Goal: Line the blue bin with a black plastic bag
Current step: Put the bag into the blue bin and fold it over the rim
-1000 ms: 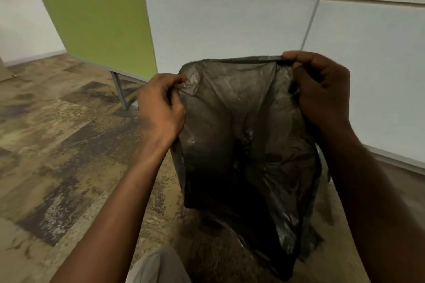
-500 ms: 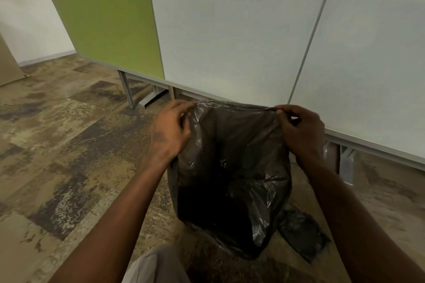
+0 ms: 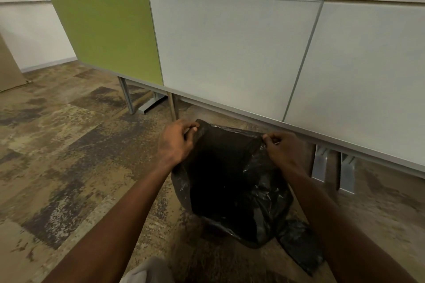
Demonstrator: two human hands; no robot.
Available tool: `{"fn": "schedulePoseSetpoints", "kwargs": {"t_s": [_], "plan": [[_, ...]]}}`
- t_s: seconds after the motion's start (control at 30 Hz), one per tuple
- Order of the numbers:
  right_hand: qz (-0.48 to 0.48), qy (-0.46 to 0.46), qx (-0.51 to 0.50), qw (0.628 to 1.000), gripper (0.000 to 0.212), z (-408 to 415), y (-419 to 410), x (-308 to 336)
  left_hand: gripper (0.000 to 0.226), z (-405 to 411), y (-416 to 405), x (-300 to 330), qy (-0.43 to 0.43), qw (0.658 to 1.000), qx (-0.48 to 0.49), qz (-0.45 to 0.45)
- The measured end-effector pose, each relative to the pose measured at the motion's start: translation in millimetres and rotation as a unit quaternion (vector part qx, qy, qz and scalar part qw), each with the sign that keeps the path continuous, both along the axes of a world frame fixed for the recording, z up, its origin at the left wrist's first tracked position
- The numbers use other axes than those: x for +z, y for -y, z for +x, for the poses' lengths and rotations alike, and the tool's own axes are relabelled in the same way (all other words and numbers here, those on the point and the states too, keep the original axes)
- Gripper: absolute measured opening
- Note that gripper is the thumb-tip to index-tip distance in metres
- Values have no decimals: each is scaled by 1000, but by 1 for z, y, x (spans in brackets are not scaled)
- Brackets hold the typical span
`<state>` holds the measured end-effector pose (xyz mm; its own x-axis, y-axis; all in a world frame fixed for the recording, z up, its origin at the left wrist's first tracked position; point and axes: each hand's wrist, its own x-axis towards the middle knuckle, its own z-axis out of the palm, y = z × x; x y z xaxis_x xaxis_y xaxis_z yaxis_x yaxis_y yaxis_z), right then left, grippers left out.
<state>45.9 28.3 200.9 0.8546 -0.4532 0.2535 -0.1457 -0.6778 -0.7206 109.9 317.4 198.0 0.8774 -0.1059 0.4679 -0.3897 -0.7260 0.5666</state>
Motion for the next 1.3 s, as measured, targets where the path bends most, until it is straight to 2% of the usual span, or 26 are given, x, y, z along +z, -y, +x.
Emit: {"fn": "schedulePoseSetpoints", "kwargs": {"t_s": [0.23,0.43,0.67,0.8,0.87,0.97,1.17,1.3], "plan": [[22,-36,-41,998,23,42,-4,-23,25,25,8,-15,-47,997,-18,57],[-53,-52,-77,994,26,77,-12,-64,45,43,20,-38,-86,983,-9,160],[-110,-39,20,993,26,107,3,-99,26,71,19,-71,-106,974,20,201],[-103,-53,68,991,21,122,12,-114,33,86,16,-85,-139,956,27,257],[-75,-22,98,992,14,126,13,-117,34,90,17,-91,-144,953,29,265],[-92,8,146,985,20,135,15,-124,38,100,17,-104,-170,940,38,293],[-155,-88,191,965,35,153,21,-141,37,119,17,-127,-188,936,44,295],[-197,-105,230,947,24,158,25,-152,30,127,19,-136,-182,948,45,256]]}}
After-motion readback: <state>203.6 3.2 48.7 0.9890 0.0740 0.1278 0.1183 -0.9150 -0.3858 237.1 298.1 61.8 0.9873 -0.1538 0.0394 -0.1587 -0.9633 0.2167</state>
